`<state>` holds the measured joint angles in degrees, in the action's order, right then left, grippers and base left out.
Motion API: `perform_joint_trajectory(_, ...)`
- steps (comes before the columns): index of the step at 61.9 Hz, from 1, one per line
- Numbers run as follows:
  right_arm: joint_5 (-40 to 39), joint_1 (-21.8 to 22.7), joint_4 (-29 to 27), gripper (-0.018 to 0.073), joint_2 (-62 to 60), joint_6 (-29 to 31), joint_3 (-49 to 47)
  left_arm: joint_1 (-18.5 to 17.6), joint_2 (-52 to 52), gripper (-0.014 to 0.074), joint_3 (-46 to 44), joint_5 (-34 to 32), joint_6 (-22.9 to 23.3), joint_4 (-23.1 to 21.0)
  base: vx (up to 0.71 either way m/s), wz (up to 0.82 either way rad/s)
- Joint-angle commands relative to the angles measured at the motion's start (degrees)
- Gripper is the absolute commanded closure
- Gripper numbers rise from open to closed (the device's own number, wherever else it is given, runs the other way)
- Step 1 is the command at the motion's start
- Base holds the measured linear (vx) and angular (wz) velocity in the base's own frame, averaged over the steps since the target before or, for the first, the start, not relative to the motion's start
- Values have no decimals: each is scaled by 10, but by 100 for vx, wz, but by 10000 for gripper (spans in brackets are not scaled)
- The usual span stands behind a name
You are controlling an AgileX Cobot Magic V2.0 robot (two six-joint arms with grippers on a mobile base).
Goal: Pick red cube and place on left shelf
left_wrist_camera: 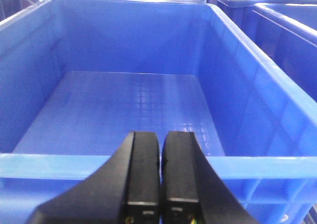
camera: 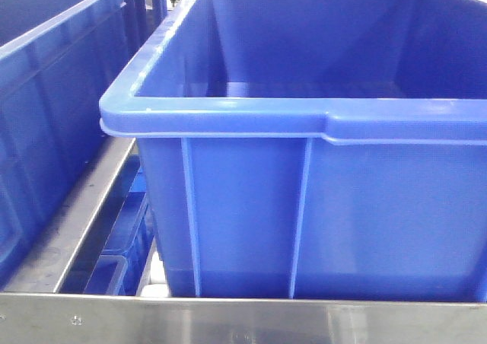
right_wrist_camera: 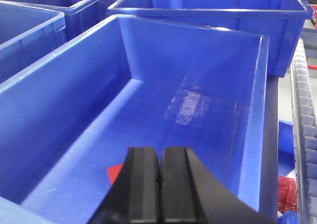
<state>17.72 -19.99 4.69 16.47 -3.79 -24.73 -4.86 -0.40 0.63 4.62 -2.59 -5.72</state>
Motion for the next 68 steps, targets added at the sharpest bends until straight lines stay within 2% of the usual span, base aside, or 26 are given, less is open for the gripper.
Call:
perform_joint_trajectory(1,-51,1,6,498,5,4,-15,-2,-7,495,14,-50,3,-1,0,0)
perform_joint_trajectory(15,-58,9,-10,498,4,-2,-9,-2,-7,495,14,-50,3,-1,0,0)
perform_joint_trajectory(19,-59,35,-24,498,0,-2,2,-2,-7,495,14,-50,3,-1,0,0)
perform_joint_trajectory(24,-64,91,-41,498,-15,-2,29,-2,-7,495,14,-50,3,-1,0,0)
perform_joint_trajectory(33,-126,193,-56,498,-70,-2,109,-2,-7,495,14,-50,3,-1,0,0)
perform_joint_trajectory(43,-190,249,-61,498,-140,-2,191,-2,-7,495,14,-50,3,-1,0,0)
perform_joint_trajectory(52,-243,256,-66,498,-182,-2,252,-2,-7,495,14,-50,3,-1,0,0)
perform_joint_trajectory(68,-242,256,-65,498,-181,-2,250,-2,-7,495,14,-50,3,-1,0,0)
